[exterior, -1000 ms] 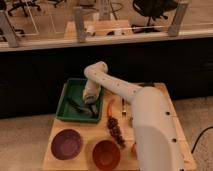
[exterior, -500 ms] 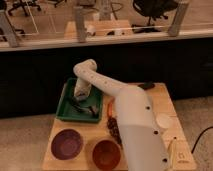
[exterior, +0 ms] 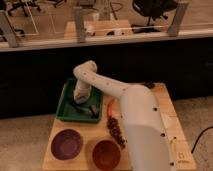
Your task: Wipe tray with sponge
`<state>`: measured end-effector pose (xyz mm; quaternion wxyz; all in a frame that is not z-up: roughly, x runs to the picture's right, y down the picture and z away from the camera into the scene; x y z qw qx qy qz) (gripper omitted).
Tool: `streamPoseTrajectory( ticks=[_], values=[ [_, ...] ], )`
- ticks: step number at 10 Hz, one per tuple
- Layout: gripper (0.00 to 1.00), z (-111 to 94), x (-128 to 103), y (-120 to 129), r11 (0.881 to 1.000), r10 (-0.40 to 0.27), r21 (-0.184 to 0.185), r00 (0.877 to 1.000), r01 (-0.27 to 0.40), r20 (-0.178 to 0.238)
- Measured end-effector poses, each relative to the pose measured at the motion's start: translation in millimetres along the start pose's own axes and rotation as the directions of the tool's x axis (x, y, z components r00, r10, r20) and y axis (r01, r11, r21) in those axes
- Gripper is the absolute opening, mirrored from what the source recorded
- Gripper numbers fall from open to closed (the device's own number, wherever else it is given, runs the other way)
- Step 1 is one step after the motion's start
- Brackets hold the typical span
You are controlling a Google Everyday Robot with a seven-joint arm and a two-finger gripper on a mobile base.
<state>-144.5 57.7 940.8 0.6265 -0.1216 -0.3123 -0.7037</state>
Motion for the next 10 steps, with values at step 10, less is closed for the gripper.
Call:
streamPoseTrajectory(
  ticks=[10],
  values=[
    [0.0, 19.7, 39.8, 27.9, 0.997, 0.065, -0.039, 0.998, -0.065, 0.003]
  ],
)
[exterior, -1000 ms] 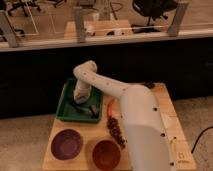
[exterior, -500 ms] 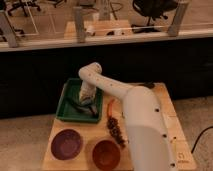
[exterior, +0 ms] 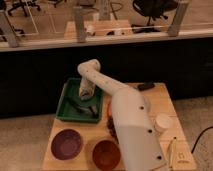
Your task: Wipe tray with sponge
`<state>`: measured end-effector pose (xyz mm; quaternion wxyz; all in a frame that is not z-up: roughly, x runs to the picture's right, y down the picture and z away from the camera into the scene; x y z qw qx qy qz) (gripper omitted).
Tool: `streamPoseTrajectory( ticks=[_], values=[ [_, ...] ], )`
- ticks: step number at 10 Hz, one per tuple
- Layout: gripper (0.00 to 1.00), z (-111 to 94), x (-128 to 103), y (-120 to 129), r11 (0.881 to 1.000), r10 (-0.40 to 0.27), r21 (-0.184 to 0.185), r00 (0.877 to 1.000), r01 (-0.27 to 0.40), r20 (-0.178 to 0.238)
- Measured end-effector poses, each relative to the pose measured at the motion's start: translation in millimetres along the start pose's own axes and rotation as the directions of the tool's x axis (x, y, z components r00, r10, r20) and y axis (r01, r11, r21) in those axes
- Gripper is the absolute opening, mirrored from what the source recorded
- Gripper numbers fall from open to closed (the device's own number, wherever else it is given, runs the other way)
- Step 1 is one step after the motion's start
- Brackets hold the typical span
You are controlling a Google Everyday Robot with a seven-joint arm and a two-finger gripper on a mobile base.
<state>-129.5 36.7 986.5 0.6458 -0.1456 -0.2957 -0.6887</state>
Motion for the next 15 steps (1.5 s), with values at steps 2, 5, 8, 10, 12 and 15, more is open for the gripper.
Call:
streamPoseTrajectory(
  ticks=[2, 5, 8, 10, 12, 15],
  values=[
    [0.0, -2.1, 2.0, -13.0, 0.999, -0.032, 0.002, 0.999, 0.032, -0.007],
    [0.0, -7.7, -14.9, -24.4, 0.997, -0.077, 0.025, 0.997, 0.077, -0.01],
    [0.0, -21.0, -38.3, -11.3, 0.996, -0.073, 0.051, 0.997, 0.074, -0.015],
    [0.0, -25.1, -44.8, 6.9, 0.997, -0.058, 0.041, 0.998, 0.058, -0.013],
    [0.0, -21.0, -43.9, 16.4, 0.999, -0.046, 0.02, 0.999, 0.046, -0.005],
    [0.0, -4.5, -30.3, 31.7, 1.0, -0.013, -0.006, 1.0, 0.013, 0.015]
  ],
)
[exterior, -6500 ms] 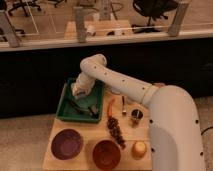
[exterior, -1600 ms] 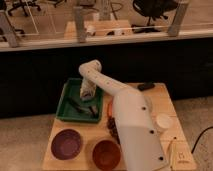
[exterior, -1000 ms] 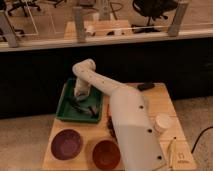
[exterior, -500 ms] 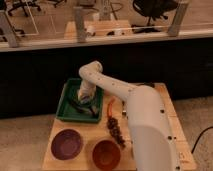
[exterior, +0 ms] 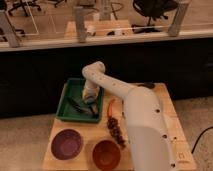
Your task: Wipe tray with sponge
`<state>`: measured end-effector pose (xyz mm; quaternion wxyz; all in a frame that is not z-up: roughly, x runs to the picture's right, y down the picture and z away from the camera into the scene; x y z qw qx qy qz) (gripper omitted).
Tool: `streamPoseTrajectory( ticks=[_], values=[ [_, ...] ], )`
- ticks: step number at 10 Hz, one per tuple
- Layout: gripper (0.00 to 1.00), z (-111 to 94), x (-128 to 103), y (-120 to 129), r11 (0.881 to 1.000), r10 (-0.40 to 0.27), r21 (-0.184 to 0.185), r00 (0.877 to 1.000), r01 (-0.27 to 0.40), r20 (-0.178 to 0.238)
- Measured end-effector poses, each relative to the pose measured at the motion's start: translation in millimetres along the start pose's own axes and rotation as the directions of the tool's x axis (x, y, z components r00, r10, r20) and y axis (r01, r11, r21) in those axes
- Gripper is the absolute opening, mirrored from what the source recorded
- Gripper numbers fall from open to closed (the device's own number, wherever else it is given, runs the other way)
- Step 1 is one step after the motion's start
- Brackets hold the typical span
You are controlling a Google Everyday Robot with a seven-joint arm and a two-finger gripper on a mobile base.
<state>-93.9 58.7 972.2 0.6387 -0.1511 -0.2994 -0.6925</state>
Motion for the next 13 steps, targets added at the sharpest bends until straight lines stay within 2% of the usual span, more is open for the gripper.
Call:
streamPoseTrajectory(
  ticks=[3, 7, 10, 13],
  values=[
    [0.0, 7.7, 19.0, -5.6, 1.0, 0.006, -0.003, 1.0, -0.006, 0.005],
    [0.0, 2.4, 31.0, -34.6, 0.999, -0.032, 0.021, 0.999, 0.033, -0.015],
    [0.0, -1.1, 18.7, -71.5, 0.993, -0.114, 0.041, 0.993, 0.115, -0.017],
    [0.0, -12.4, -6.1, -76.6, 0.983, -0.174, 0.05, 0.984, 0.175, -0.022]
  ],
)
